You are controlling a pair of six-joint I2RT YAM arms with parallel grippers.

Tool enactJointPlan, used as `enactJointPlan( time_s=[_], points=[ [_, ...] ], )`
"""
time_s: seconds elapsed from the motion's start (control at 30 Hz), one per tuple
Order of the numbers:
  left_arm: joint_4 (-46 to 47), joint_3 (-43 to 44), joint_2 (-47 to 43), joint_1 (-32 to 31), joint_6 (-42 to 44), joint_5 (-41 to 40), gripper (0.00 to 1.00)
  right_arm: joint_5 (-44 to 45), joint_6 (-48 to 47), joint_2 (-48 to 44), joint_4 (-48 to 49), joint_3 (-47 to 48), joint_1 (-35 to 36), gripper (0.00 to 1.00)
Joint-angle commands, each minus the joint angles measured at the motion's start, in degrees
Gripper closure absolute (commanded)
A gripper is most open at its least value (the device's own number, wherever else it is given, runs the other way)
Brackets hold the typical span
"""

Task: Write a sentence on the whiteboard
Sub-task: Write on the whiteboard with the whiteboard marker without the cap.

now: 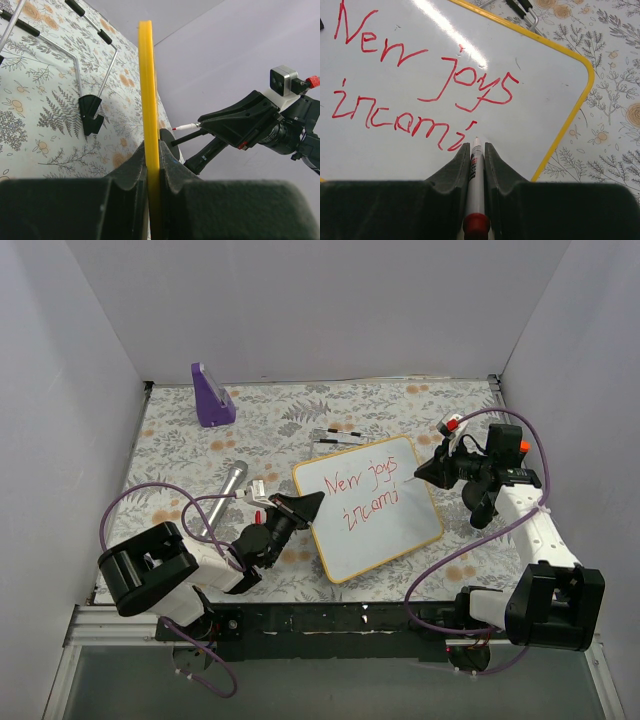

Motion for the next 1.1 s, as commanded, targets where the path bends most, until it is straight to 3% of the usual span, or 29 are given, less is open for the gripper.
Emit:
enactJointPlan(
  time_s=[0.0, 1.07],
  points=[
    [16.0, -1.1, -0.7, -0.4, 4.1, 1.6, 1.00, -2.1, -1.4, 0.5, 0.0, 0.5, -0.4, 0.99],
    [15.9, -1.1, -0.7, -0.3, 3.9, 1.5, 1.00, -3.9, -2.7, 0.7, -1.4, 1.1, -0.4, 0.99]
  ],
)
